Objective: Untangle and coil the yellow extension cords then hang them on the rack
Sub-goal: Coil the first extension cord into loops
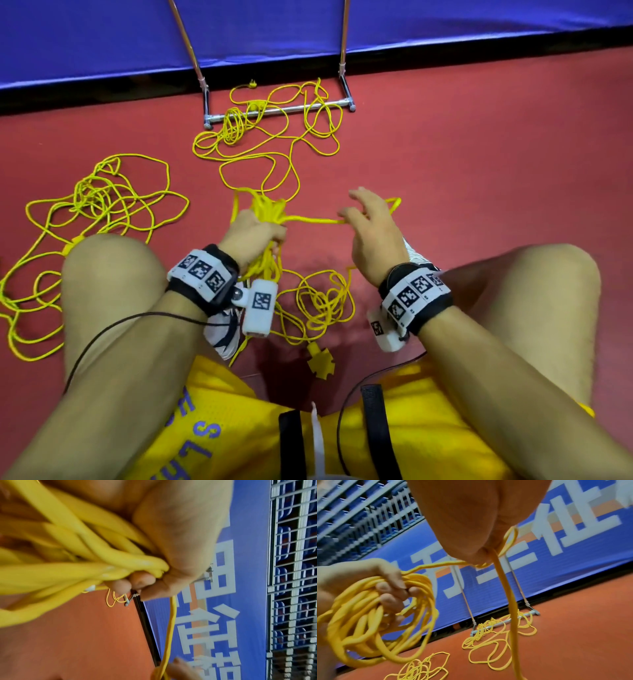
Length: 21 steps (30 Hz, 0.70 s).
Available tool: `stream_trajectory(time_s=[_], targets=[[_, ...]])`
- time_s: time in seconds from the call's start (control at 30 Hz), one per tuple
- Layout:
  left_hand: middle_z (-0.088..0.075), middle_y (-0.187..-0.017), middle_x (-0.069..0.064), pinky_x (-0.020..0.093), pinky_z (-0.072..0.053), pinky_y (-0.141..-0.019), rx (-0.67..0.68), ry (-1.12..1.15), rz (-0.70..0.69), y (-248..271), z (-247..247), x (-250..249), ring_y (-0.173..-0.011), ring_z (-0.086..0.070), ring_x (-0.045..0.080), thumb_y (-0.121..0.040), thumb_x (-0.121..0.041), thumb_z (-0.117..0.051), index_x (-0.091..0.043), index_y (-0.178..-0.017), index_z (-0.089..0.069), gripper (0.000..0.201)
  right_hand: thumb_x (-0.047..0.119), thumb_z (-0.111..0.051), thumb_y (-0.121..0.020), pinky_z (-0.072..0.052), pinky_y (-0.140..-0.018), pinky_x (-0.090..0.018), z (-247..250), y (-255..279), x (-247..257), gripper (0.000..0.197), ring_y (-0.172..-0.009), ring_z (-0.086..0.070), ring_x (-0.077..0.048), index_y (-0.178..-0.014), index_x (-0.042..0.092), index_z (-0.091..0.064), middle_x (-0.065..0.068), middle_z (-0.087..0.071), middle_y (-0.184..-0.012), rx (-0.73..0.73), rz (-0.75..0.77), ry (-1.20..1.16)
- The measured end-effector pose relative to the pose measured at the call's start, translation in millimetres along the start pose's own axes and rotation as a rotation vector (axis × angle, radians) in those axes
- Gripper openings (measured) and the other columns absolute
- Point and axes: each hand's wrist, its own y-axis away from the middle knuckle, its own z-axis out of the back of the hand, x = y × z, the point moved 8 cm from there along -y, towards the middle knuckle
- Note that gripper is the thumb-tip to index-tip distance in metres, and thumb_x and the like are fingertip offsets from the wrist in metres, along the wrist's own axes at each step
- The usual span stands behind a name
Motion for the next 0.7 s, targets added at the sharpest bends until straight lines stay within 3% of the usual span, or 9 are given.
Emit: stream_trajectory(time_s=[0.1,0.2,0.27,0.33,0.43,0.5,0.57,0.63,0.7], targets=[[-0.053,-0.053,0.015,0.039,-0.048,-0.059,-0.132,0.156,0.017,1.0,17.5,-2.7,-0.047,-0.05,0.025,-0.057,-0.008,-0.068,-0.005,-0.069,-0.066,0.012,-0.007,-0.044,-0.074,-0.055,-0.088,-0.054,-10.0,0.5,-21.0,0.045,-0.112,-0.062,-0.038,-0.107,0.01,-0.068,-0.017,-0.066,-0.114,0.058,-0.15,-0.068],[-0.047,-0.045,0.01,0.036,-0.046,-0.055,-0.255,0.288,0.021,2.4,24.0,0.2,-0.042,-0.046,0.023,-0.066,-0.001,-0.067,-0.001,-0.067,-0.06,0.007,-0.013,-0.051,-0.073,-0.052,-0.093,-0.048,-5.1,1.5,-17.4,0.043,-0.111,-0.065,-0.04,-0.106,0.005,-0.071,-0.011,-0.074,-0.1,-0.061,-0.137,-0.101],[-0.048,-0.044,0.01,0.037,-0.045,-0.053,-0.33,0.325,0.027,2.2,31.9,3.6,-0.042,-0.045,0.024,-0.061,-0.006,-0.068,-0.001,-0.06,-0.059,0.011,-0.011,-0.055,-0.079,-0.05,-0.096,-0.046,5.8,2.2,-26.6,0.036,-0.113,-0.063,-0.043,-0.108,0.003,-0.072,-0.012,-0.075,-0.101,-0.183,-0.182,-0.109],[-0.049,-0.044,0.01,0.038,-0.046,-0.053,-0.37,0.377,0.021,2.2,40.5,1.8,-0.042,-0.045,0.025,-0.06,-0.006,-0.068,-0.002,-0.058,-0.059,0.01,0.002,-0.055,-0.089,-0.05,-0.096,-0.054,12.3,6.3,-48.2,0.027,-0.109,-0.065,-0.043,-0.109,0.008,-0.073,-0.013,-0.074,-0.105,-0.218,-0.349,-0.137],[-0.045,-0.041,0.005,0.029,-0.047,-0.048,-0.339,0.545,0.007,3.9,40.6,-4.7,-0.037,-0.045,0.021,-0.075,0.003,-0.06,-0.005,-0.067,-0.057,0.012,0.015,-0.054,-0.096,-0.051,-0.088,-0.046,7.0,20.4,-91.5,0.026,-0.106,-0.063,-0.04,-0.115,0.02,-0.07,-0.014,-0.071,-0.111,-0.018,-0.723,-0.12],[-0.042,-0.04,0.002,0.025,-0.047,-0.048,-0.297,0.664,0.009,5.9,36.0,-7.1,-0.036,-0.045,0.017,-0.081,0.005,-0.054,-0.007,-0.072,-0.054,0.015,0.015,-0.054,-0.095,-0.049,-0.087,-0.042,-1.4,33.1,-105.6,0.027,-0.109,-0.06,-0.04,-0.116,0.022,-0.069,-0.016,-0.069,-0.113,0.207,-0.849,-0.035],[-0.041,-0.043,0.003,0.027,-0.048,-0.052,-0.23,0.743,0.031,8.8,27.5,-7.1,-0.04,-0.046,0.017,-0.081,0.002,-0.053,-0.009,-0.073,-0.054,0.014,0.011,-0.051,-0.094,-0.047,-0.086,-0.037,-16.3,40.8,-98.6,0.027,-0.109,-0.06,-0.039,-0.115,0.018,-0.069,-0.016,-0.069,-0.108,0.431,-0.81,0.01],[-0.04,-0.047,0.005,0.029,-0.048,-0.056,-0.152,0.752,0.026,11.2,16.1,-9.2,-0.045,-0.047,0.021,-0.08,-0.001,-0.054,-0.011,-0.071,-0.055,0.014,0.005,-0.053,-0.091,-0.044,-0.093,-0.034,-39.4,41.3,-73.6,0.029,-0.114,-0.059,-0.036,-0.112,0.013,-0.07,-0.009,-0.066,-0.101,0.585,-0.647,-0.032],[-0.037,-0.046,0.005,0.031,-0.048,-0.058,-0.08,0.712,-0.006,16.0,0.7,-14.4,-0.044,-0.045,0.02,-0.077,-0.001,-0.055,-0.012,-0.064,-0.055,0.018,0.003,-0.064,-0.083,-0.037,-0.108,-0.033,-65.8,43.4,-44.7,0.036,-0.132,-0.048,-0.03,-0.118,0.012,-0.069,-0.012,-0.062,-0.124,0.648,-0.485,-0.143]])
